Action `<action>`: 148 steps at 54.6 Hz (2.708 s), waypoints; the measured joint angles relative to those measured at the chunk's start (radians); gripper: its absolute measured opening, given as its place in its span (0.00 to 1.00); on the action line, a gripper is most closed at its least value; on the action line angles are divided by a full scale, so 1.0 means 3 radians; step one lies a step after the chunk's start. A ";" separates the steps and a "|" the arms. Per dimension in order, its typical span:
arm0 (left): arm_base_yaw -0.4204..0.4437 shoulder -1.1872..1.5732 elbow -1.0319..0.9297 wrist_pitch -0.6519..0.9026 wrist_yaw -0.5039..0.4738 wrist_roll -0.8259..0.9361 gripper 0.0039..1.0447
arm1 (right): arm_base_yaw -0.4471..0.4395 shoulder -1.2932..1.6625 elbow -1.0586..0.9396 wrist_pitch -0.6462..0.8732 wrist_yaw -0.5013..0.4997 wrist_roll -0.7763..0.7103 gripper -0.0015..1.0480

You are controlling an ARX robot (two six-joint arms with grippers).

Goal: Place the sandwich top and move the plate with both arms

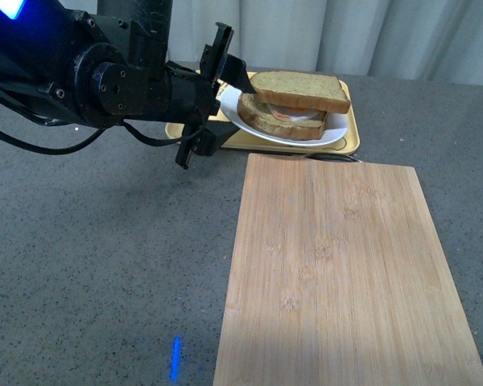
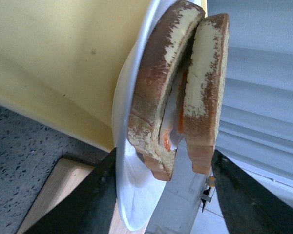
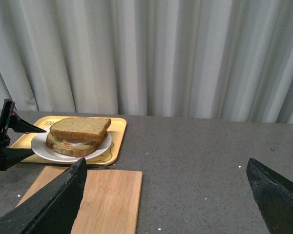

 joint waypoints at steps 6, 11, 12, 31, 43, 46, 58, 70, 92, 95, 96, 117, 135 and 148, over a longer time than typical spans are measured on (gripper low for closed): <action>0.0020 -0.0131 -0.0164 0.0033 0.0009 0.0001 0.74 | 0.0000 0.0000 0.0000 0.0000 0.0000 0.0000 0.91; 0.0043 -0.0284 -0.0313 0.0058 0.0050 0.0032 0.87 | 0.0000 0.0000 0.0000 0.0000 0.0000 0.0001 0.91; 0.0050 -0.0333 -0.0356 0.0056 0.0051 0.0051 0.91 | 0.0000 0.0000 0.0000 0.0000 -0.0001 0.0000 0.91; 0.0043 -0.1357 -0.1659 0.0633 -0.1420 0.1897 0.85 | 0.0000 0.0000 0.0000 0.0000 -0.0001 0.0000 0.91; 0.0240 -0.1869 -0.2886 0.2618 -0.2045 0.3873 0.46 | 0.0000 0.0000 0.0000 -0.0003 0.0001 0.0000 0.91; 0.0289 -0.2051 -0.3045 0.2655 -0.2005 0.3990 0.39 | 0.0000 0.0000 0.0000 -0.0003 0.0000 0.0000 0.91; 0.0472 -0.2633 -0.3688 0.2626 -0.1829 0.4173 0.03 | -0.0001 0.0000 0.0000 -0.0003 0.0000 0.0000 0.91; 0.0642 -0.3586 -0.4161 0.2088 -0.1654 0.4214 0.03 | -0.0001 0.0000 0.0000 -0.0003 0.0000 0.0000 0.91; 0.0946 -0.4767 -0.4540 0.1369 -0.1357 0.4229 0.03 | -0.0001 0.0000 0.0000 -0.0003 -0.0001 0.0000 0.91; 0.0946 -0.4897 -0.4570 0.1268 -0.1354 0.4229 0.03 | -0.0001 0.0000 0.0000 -0.0003 -0.0001 0.0000 0.91; 0.0946 -0.4959 -0.4583 0.1214 -0.1354 0.4229 0.03 | -0.0001 0.0000 0.0000 -0.0003 -0.0001 0.0000 0.91; 0.0947 -0.5929 -0.4672 0.0392 -0.1350 0.4229 0.03 | -0.0001 0.0000 0.0000 -0.0003 0.0000 0.0000 0.91; 0.0947 -0.6591 -0.4673 -0.0220 -0.1350 0.4229 0.03 | -0.0001 0.0000 0.0000 -0.0004 0.0000 0.0000 0.91; 0.0947 -0.6923 -0.4673 -0.0540 -0.1349 0.4229 0.03 | -0.0001 0.0000 0.0000 -0.0003 0.0000 0.0000 0.91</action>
